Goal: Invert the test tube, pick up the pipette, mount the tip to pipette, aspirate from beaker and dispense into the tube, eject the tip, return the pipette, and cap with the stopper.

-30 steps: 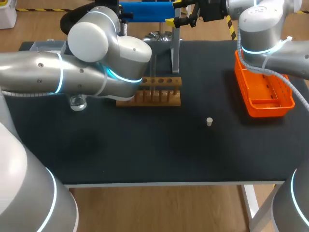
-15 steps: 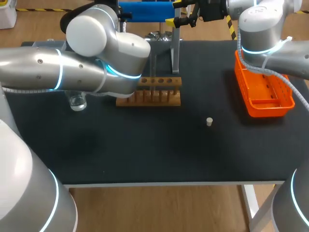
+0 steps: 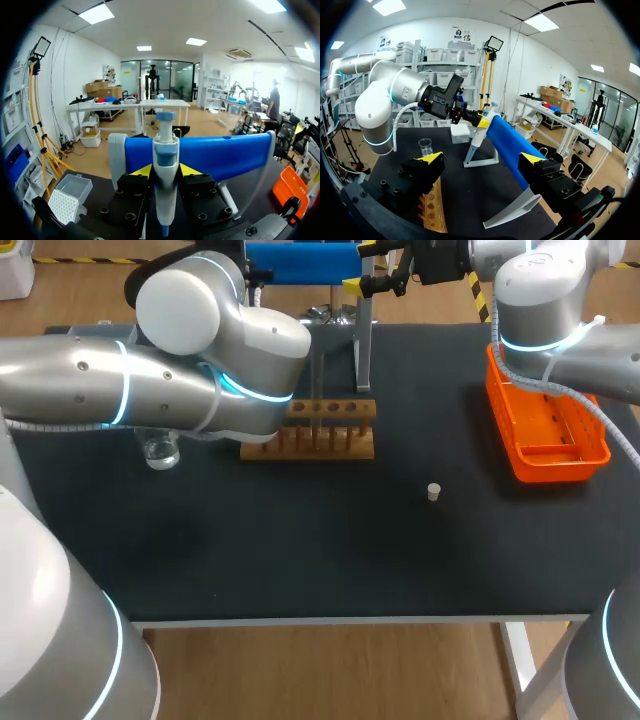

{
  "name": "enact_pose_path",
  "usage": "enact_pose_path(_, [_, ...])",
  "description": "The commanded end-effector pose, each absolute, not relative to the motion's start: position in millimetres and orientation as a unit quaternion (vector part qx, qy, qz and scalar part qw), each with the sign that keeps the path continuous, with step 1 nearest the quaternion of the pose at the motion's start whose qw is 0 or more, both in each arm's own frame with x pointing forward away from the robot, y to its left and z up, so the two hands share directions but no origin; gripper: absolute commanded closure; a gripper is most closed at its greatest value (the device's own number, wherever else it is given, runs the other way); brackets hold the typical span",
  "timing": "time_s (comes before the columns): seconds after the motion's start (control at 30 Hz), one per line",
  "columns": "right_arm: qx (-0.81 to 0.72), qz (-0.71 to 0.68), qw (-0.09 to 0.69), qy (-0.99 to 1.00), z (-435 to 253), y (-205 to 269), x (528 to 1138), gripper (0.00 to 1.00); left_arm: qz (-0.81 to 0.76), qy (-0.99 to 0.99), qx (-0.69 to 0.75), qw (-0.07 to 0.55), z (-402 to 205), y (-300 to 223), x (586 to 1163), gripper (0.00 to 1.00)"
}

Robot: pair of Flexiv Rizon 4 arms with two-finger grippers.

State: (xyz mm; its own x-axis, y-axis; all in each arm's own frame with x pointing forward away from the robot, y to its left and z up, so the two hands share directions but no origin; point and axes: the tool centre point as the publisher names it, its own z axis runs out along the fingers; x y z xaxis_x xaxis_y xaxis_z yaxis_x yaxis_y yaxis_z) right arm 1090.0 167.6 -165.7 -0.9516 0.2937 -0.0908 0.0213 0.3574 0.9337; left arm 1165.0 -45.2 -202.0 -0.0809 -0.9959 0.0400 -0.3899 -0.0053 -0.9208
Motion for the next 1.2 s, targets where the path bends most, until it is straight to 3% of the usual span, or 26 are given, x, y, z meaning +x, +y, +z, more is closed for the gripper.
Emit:
enact_pose_path(0.03, [0.097,0.558,0.121,0.815,-165,167,1090,0.0,-0.418,0.606,-0.575,0.358,-200,-48,1164,0.91])
enact_pose_path(0.07, [0.097,0.558,0.121,0.815,-165,167,1090,0.0,-0.417,0.608,-0.575,0.357,-199,-49,1163,0.52])
enact_pose_path(0.1, [0.097,0.558,0.121,0.815,-165,167,1090,0.0,-0.417,0.61,-0.571,0.357,-197,-50,1162,0.0])
enact_pose_path(0.57, [0.097,0.558,0.121,0.815,-165,167,1090,0.0,-0.44,0.59,-0.559,0.383,-149,-50,1116,0.0])
enact_pose_path(0.9, [0.097,0.558,0.121,0.815,-165,167,1090,0.0,-0.498,0.653,-0.482,0.304,-134,-62,1058,0.0])
enact_pose_path(1.2, [0.097,0.558,0.121,0.815,-165,167,1090,0.0,-0.566,0.723,-0.33,0.22,-140,-76,1006,0.0])
